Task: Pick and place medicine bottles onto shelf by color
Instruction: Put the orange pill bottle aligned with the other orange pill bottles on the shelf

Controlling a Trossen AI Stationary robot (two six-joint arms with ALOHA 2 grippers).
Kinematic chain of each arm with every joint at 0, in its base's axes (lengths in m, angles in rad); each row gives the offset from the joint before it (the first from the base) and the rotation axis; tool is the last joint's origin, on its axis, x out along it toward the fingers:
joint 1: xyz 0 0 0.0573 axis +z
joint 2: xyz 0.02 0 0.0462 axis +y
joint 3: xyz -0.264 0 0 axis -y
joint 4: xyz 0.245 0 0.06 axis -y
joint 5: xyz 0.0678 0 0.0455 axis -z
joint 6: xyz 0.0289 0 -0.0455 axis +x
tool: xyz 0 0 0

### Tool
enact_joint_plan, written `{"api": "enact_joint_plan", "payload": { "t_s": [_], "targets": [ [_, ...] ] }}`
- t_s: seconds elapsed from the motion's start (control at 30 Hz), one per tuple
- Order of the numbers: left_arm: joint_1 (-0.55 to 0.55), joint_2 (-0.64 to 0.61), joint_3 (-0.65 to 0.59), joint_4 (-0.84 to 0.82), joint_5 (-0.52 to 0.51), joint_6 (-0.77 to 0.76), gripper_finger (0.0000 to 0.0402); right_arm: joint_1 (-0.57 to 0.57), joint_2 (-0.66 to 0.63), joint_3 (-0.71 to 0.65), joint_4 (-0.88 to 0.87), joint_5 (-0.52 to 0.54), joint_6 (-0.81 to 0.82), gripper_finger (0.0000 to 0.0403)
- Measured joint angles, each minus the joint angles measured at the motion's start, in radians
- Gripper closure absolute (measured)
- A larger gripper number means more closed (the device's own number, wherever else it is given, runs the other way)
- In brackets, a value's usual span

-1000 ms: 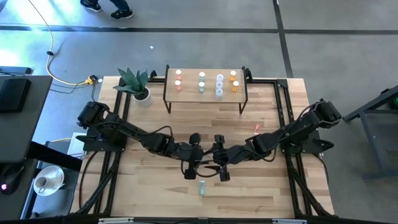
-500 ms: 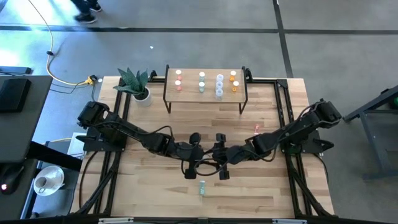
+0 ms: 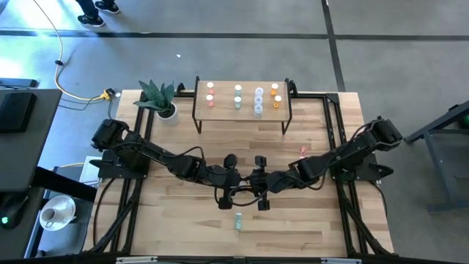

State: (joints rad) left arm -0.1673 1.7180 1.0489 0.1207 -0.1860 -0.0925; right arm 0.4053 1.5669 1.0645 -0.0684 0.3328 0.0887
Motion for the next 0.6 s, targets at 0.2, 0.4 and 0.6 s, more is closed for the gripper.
{"api": "enact_joint_plan", "payload": {
  "t_s": [0.2, 0.4, 0.6],
  "targets": [
    [0.002, 0.000, 0.000, -0.001, 0.024, -0.001, 0.0292, 0.000, 0.000, 0.000, -0.002, -0.006, 0.000, 0.0302],
    [0.001, 0.000, 0.000, -0.001, 0.028, 0.034, 0.0273, 0.001, 0.000, 0.000, -0.002, -0.011, 0.000, 0.0303],
    [-0.004, 0.000, 0.000, -0.004, 0.010, 0.052, 0.0223, 0.002, -0.004, 0.000, -0.021, -0.013, 0.001, 0.0303]
  ]
}}
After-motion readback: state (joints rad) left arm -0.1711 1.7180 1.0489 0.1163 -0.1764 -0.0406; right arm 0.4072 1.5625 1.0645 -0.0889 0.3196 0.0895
